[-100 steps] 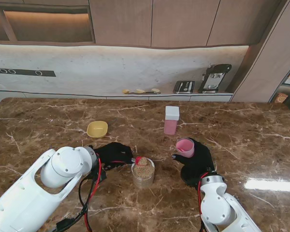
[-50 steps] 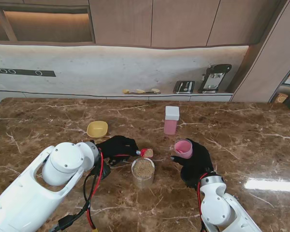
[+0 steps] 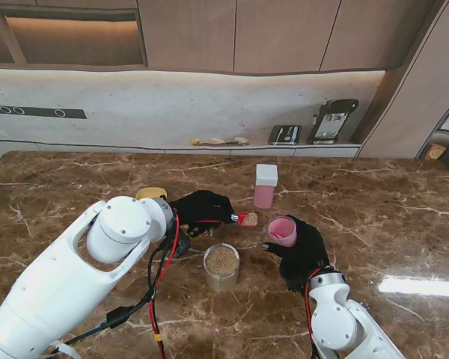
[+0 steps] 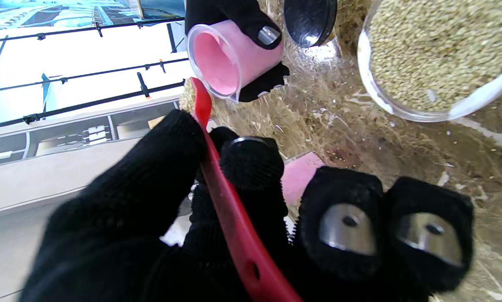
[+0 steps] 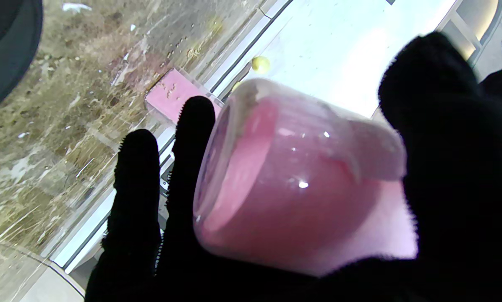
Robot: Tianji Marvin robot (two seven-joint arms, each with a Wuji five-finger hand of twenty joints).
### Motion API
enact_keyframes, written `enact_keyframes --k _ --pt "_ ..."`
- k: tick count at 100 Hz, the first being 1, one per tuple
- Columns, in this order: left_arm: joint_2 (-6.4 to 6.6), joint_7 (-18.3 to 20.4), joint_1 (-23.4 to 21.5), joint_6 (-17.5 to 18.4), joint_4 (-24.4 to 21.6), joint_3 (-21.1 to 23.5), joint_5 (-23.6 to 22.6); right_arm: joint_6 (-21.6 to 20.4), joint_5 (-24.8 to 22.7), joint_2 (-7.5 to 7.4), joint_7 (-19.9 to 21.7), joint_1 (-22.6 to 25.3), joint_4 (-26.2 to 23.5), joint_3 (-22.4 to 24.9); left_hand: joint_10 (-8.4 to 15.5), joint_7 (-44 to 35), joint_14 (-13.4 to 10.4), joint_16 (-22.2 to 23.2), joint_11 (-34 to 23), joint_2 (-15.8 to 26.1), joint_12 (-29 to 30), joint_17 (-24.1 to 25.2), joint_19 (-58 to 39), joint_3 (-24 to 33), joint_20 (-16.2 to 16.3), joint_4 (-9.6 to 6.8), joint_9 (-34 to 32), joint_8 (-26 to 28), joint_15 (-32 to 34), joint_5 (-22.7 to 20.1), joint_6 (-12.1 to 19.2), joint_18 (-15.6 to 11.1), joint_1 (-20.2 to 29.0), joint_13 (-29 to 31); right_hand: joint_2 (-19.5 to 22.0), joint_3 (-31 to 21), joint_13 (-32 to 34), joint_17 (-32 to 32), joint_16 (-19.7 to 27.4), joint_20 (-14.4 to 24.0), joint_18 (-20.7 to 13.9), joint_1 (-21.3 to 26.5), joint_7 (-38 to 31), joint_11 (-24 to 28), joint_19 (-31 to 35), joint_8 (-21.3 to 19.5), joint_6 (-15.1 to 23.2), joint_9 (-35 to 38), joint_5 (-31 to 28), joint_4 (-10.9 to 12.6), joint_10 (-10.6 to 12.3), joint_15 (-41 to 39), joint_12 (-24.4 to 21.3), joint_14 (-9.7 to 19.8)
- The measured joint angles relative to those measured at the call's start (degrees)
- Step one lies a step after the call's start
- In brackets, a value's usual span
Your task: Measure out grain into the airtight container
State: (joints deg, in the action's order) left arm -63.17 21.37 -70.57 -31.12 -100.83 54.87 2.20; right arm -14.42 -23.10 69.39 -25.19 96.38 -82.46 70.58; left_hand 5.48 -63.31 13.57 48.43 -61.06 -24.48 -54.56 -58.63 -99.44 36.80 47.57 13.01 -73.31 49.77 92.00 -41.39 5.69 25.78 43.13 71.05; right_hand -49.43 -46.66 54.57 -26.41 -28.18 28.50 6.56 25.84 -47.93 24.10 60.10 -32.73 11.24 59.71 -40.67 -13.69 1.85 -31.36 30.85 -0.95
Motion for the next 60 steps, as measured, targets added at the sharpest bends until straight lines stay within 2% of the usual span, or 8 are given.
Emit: enact_keyframes --k 19,60 --pt "-0.70 -0.16 3.29 -0.65 1.68 -2.46 0.72 -0.78 -0.09 -0.10 0.13 -0.01 0.02 -0.40 0.00 0.00 0.00 0.00 0.00 0.00 0.00 0.00 -0.02 0.00 0.00 0.00 0.00 0.00 0.00 0.00 0.00 0.00 0.00 0.00 0.00 0.00 0.00 0.00 0.00 0.00 0.00 0.00 0.00 0.00 0.00 0.00 0.00 0.00 0.00 0.00 0.00 0.00 0.00 0.00" --pt "-1.38 0.41 8.66 -1.03 4.92 -8.24 0.53 -2.24 -0.08 -0.11 0.06 -0.06 0.02 -0.77 0.00 0.00 0.00 0.00 0.00 0.00 0.00 0.00 -0.42 0.00 -0.01 0.00 0.00 0.00 0.00 0.00 0.00 0.01 0.00 0.00 0.00 0.00 0.00 0.00 0.00 0.00 0.00 0.00 0.00 0.00 0.00 0.00 0.00 0.00 0.00 0.00 0.00 0.00 -0.01 0.00"
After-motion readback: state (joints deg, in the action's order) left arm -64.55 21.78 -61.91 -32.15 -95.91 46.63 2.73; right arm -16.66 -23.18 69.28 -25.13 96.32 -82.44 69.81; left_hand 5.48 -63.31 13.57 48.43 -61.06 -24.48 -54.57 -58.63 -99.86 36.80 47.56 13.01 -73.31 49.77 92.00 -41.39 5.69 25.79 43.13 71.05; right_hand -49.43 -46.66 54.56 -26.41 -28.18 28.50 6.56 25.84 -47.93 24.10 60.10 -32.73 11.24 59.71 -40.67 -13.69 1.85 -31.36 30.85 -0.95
